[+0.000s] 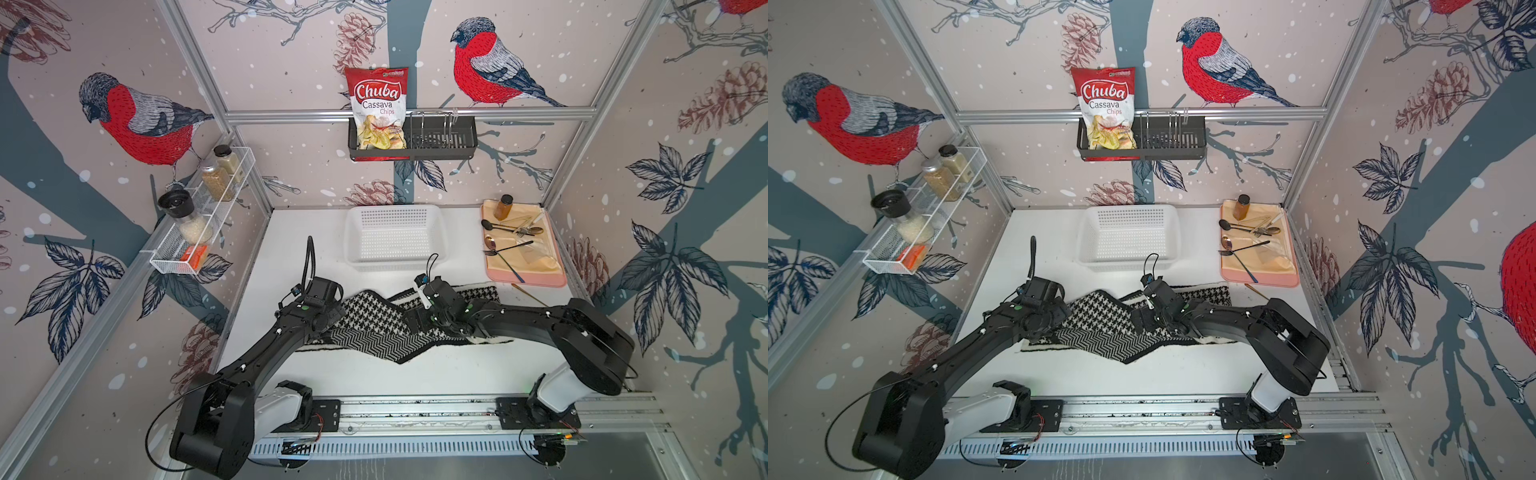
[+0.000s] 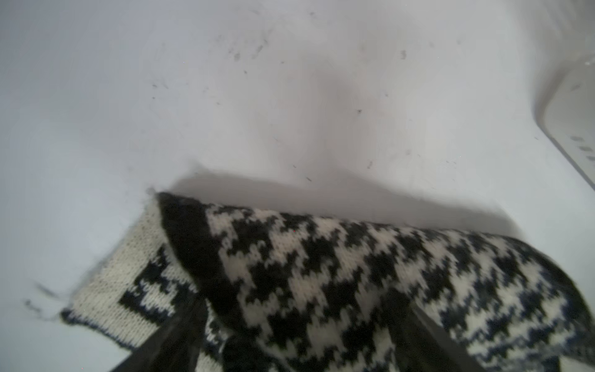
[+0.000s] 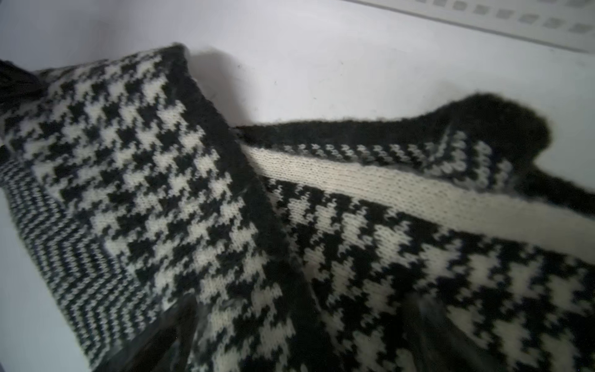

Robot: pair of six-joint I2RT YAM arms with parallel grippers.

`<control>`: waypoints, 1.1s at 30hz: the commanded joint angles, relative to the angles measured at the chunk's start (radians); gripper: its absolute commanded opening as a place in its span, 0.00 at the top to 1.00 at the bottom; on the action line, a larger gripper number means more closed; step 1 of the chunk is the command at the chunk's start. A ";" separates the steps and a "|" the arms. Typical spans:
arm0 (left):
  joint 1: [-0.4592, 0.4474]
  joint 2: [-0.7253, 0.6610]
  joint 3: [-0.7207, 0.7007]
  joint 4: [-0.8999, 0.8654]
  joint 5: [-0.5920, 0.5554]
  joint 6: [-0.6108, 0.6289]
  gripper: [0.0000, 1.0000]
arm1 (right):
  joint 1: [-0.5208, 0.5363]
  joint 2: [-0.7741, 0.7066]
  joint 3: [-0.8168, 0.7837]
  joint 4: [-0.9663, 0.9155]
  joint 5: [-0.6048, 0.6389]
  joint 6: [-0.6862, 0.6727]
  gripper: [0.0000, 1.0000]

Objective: Roll up the scarf and place it into the basket
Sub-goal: Flatten out the scarf at the center of the board.

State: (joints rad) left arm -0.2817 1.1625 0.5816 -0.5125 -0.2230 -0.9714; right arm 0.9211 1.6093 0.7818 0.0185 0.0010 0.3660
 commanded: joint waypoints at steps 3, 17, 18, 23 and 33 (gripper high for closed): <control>0.041 0.099 0.042 0.033 -0.082 -0.030 0.79 | -0.001 0.012 0.002 -0.023 0.031 0.018 0.00; 0.049 -0.002 0.315 0.146 -0.218 0.291 1.00 | 0.014 -0.023 0.026 0.012 0.031 0.018 0.00; 0.047 -0.027 0.302 0.197 -0.177 0.340 1.00 | 0.019 -0.031 0.032 0.017 0.031 0.011 0.00; 0.024 -0.102 0.284 0.271 -0.091 0.403 1.00 | 0.064 -0.058 0.094 0.043 0.045 -0.075 0.00; -0.029 -0.159 0.290 0.397 0.161 0.500 1.00 | 0.135 0.012 0.179 0.389 0.019 -0.257 0.00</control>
State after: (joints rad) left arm -0.2989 1.0245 0.8680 -0.2268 -0.1730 -0.5220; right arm 1.0492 1.5917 0.9379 0.2577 0.0471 0.1741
